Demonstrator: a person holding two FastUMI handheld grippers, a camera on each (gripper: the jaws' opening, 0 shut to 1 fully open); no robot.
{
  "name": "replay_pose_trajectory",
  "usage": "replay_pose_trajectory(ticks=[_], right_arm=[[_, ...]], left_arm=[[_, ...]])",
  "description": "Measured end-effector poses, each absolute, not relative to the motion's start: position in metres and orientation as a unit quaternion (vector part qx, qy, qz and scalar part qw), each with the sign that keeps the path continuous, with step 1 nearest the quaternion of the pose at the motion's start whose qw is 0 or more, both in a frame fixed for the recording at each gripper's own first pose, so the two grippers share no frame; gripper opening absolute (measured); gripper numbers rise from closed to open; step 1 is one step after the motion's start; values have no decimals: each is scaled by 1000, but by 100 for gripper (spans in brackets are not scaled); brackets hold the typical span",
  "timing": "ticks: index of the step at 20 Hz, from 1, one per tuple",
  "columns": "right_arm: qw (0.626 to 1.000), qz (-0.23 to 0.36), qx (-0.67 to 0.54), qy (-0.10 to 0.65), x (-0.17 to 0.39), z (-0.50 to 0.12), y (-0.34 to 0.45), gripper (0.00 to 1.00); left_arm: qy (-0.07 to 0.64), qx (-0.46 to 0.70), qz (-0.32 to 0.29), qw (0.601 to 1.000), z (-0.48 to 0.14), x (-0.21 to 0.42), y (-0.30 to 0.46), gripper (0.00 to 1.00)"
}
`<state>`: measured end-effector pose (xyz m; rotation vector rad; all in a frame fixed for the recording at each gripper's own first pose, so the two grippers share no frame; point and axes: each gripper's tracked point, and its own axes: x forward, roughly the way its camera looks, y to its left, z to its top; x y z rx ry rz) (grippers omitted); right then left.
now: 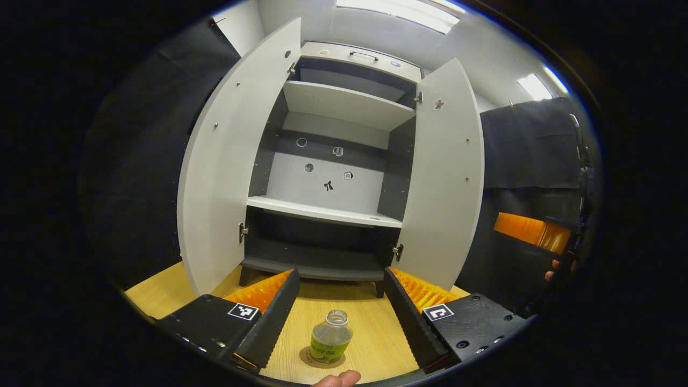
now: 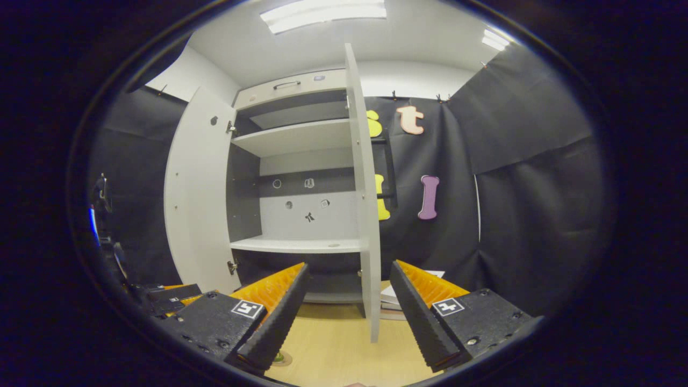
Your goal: Grasp the bottle in the cabinet with the left hand and place it on the coaster, then close the right door with the right hand and the left door with the left hand.
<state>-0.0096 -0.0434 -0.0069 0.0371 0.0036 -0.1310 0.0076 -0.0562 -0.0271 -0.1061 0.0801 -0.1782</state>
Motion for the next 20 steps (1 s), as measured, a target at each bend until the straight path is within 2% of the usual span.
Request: replay_pose_trajectory(ticks=[1, 2, 3, 8, 9, 10, 11, 12, 13, 14, 15, 16, 17, 19, 20], right_arm=[[998, -61, 26, 5, -8, -9, -41, 99], [998, -56, 31, 7, -6, -11, -39, 99], [998, -54, 32, 10, -4, -12, -39, 99], [998, -59, 30, 16, 4, -15, -41, 99], [998, -54, 33, 4, 5, -3, -42, 95], [998, -56, 30, -14, 6, 18, -48, 99], [997, -65, 20, -36, 9, 45, -63, 99], [996, -78, 6, -53, 12, 71, -84, 94], [994, -91, -5, -65, 17, 94, -102, 99], [992, -106, -12, -73, 22, 113, -119, 99], [990, -117, -18, -78, 28, 128, -134, 94], [987, -134, -23, -88, 36, 143, -149, 94], [984, -151, -30, -92, 43, 153, -164, 99], [982, -164, -41, -81, 64, 157, -178, 98], [983, -162, -43, -74, 76, 157, -178, 94]], left_arm=[[37, -48, -91, 994, -26, 6, -56, 95], [35, -46, -91, 994, -23, 7, -54, 100], [33, -47, -89, 994, -23, 7, -52, 95], [42, -44, -82, 995, -22, 5, -46, 95], [40, -36, -83, 995, -20, 6, -44, 95], [42, -25, -81, 996, -20, 6, -40, 95], [41, -16, -78, 996, -20, 4, -36, 95], [38, -11, -76, 996, -19, 4, -34, 95], [37, -11, -76, 996, -21, 3, -34, 95], [39, -14, -77, 996, -23, 0, -35, 95], [39, -20, -76, 996, -24, -2, -35, 95], [41, -26, -75, 996, -25, -3, -36, 95], [45, -32, -74, 996, -27, -3, -36, 95], [52, -42, -78, 995, -30, -5, -37, 95], [54, -43, -78, 995, -31, -6, -36, 95]])
